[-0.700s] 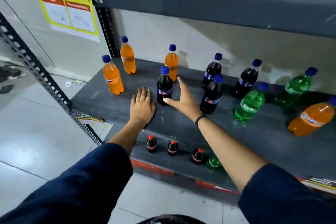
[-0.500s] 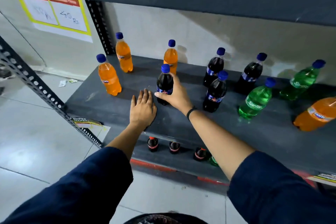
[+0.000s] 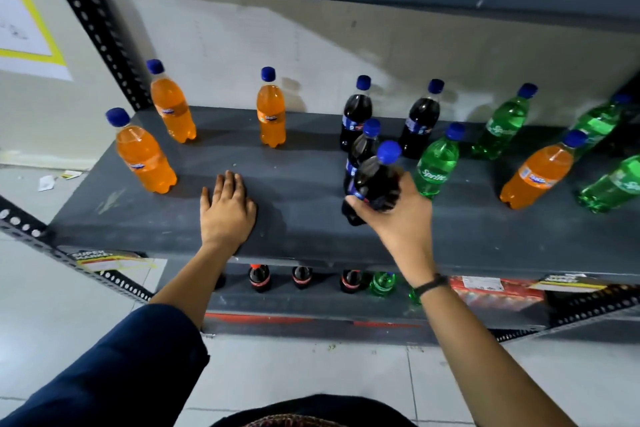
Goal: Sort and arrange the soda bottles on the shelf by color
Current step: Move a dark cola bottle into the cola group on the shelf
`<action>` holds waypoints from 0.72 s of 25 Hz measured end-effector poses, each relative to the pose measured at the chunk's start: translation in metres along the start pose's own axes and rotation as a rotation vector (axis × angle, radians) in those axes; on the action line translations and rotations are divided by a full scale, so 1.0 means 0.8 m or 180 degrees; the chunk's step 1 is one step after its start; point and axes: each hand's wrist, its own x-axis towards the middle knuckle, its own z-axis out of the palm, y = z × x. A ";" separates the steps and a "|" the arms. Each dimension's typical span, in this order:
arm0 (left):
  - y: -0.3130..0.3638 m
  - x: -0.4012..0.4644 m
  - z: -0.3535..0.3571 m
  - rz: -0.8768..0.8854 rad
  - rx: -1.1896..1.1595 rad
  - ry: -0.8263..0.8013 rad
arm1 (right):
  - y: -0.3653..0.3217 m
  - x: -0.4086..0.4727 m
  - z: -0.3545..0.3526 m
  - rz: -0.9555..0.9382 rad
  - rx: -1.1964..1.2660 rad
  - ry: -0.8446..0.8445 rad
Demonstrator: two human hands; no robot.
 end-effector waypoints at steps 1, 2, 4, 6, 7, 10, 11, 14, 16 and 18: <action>0.001 0.000 0.000 -0.0005 -0.0006 -0.0009 | 0.007 0.002 -0.018 0.0051 -0.0087 0.0140; 0.000 -0.001 0.000 -0.0025 -0.0001 -0.0024 | 0.015 0.006 -0.030 0.0124 -0.0196 0.0220; 0.001 -0.001 -0.001 -0.0021 0.0028 -0.0045 | 0.029 0.015 -0.044 0.0285 -0.0386 0.0244; 0.002 -0.002 -0.002 0.0006 0.0032 -0.0043 | 0.043 0.021 -0.044 0.0356 -0.0497 0.0187; 0.001 -0.002 -0.003 0.0006 0.0026 -0.0047 | 0.048 0.021 -0.040 0.0350 -0.0527 0.0154; 0.002 -0.003 -0.004 0.0001 0.0035 -0.0043 | 0.060 0.020 -0.029 0.0362 -0.0568 0.0149; 0.002 -0.004 -0.004 -0.0004 0.0036 -0.0037 | 0.061 0.020 -0.028 0.0349 -0.0586 0.0126; 0.002 -0.002 -0.004 0.0008 0.0040 -0.0035 | 0.067 0.010 -0.033 0.0249 -0.0542 0.0063; 0.001 -0.001 -0.003 0.0005 0.0030 -0.0027 | 0.072 -0.006 -0.042 0.0107 -0.0472 0.0499; 0.000 -0.001 -0.002 0.0011 0.0011 -0.0001 | 0.085 -0.008 -0.060 -0.0066 -0.0291 0.1374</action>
